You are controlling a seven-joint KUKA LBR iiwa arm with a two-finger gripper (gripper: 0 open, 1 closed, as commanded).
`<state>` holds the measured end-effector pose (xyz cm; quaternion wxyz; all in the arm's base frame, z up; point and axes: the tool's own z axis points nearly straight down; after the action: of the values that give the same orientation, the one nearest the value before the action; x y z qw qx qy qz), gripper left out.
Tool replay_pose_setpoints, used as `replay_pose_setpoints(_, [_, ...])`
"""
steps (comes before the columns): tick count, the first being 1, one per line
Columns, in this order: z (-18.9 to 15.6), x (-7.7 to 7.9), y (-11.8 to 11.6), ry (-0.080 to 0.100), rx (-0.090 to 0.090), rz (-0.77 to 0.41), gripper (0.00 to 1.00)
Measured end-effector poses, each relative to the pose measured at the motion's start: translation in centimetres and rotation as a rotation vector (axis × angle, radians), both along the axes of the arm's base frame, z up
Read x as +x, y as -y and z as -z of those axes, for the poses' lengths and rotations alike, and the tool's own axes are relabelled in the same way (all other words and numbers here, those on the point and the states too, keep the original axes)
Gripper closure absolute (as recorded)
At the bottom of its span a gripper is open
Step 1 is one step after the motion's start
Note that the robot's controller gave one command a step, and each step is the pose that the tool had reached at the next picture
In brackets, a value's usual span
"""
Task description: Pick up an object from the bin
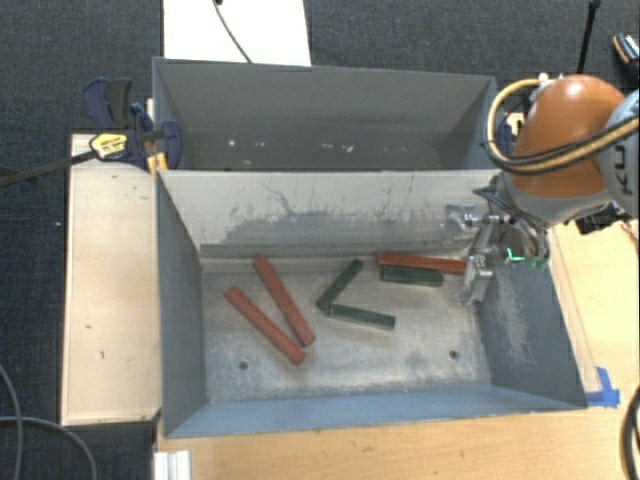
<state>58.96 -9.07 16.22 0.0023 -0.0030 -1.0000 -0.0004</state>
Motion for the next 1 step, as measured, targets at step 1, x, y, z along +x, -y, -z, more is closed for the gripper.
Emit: replay_pose_setpoints(1, [9.31,-0.91,-4.21,0.0,0.002,0.034,0.0])
